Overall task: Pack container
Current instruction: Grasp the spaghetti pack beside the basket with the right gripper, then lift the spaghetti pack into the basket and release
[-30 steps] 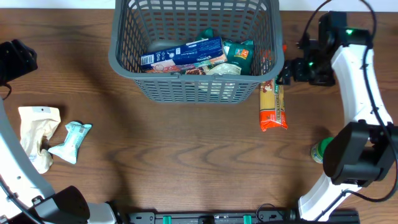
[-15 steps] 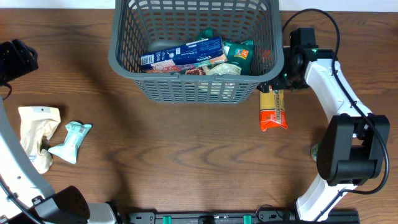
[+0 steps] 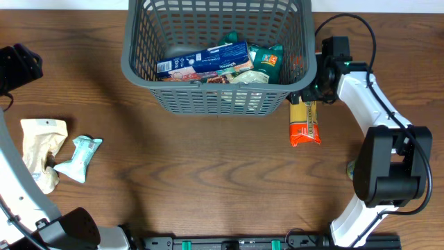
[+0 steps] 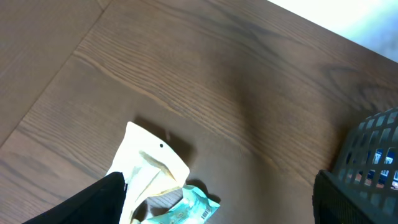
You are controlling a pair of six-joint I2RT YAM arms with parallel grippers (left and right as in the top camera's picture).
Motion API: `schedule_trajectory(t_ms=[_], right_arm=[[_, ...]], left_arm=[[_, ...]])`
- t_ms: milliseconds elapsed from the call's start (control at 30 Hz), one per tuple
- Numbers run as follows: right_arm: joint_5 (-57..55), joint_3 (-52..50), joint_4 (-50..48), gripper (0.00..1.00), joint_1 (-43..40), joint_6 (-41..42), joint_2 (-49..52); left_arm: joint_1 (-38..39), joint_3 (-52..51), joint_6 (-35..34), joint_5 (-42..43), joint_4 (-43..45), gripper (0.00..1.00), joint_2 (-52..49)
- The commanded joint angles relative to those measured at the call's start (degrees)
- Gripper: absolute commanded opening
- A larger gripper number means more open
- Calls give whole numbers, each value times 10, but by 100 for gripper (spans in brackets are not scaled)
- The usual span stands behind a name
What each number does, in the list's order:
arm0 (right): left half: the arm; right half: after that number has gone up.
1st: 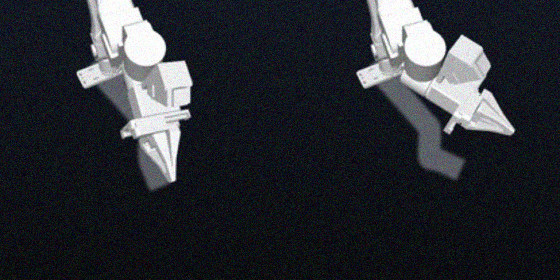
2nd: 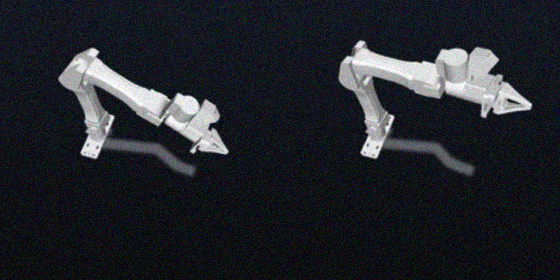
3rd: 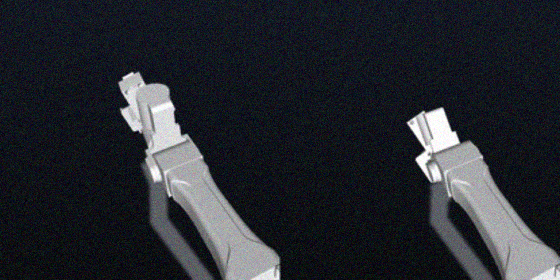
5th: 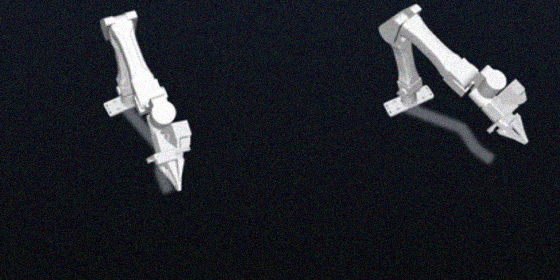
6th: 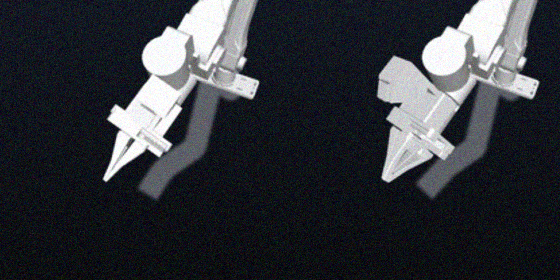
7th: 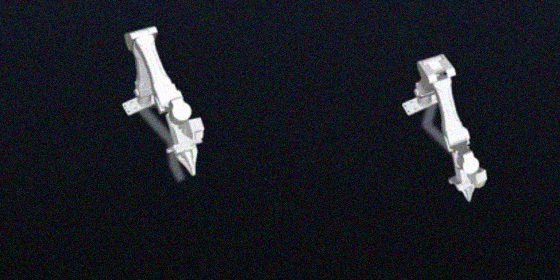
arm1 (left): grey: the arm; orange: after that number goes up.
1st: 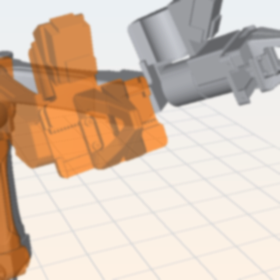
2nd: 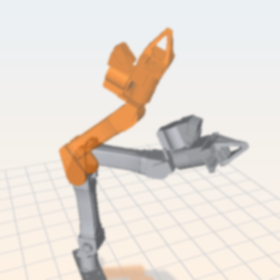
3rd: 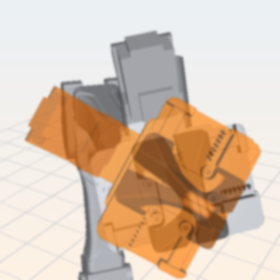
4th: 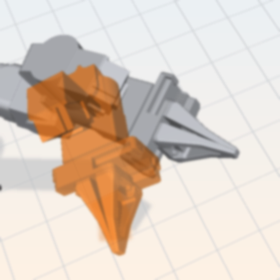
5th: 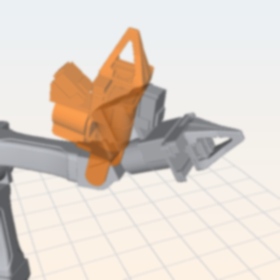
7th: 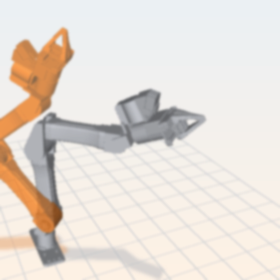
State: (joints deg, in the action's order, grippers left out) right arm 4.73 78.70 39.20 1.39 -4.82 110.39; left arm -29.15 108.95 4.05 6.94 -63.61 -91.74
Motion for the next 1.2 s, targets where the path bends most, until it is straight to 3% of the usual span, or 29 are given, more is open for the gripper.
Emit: schedule_trajectory(t_ms=[0,600,667,767,933,1000,1167], right_arm=[[-30,-19,-15,99,2,12,-6],[-58,-103,-82,96,1,27,-5],[-58,-104,-82,88,1,32,-5],[-58,-103,-84,65,1,46,-6],[-58,-100,-80,39,1,50,-6],[-58,-94,-75,1,1,50,-7],[-58,-59,-64,1,1,54,-30]], left_arm=[[1,0,-7,2,1,78,1],[1,0,-7,2,1,77,1],[1,0,-7,2,1,78,1],[2,0,-7,2,1,77,1],[2,0,-7,2,1,78,1],[3,0,-7,2,1,77,1],[9,0,-7,2,1,78,1]])
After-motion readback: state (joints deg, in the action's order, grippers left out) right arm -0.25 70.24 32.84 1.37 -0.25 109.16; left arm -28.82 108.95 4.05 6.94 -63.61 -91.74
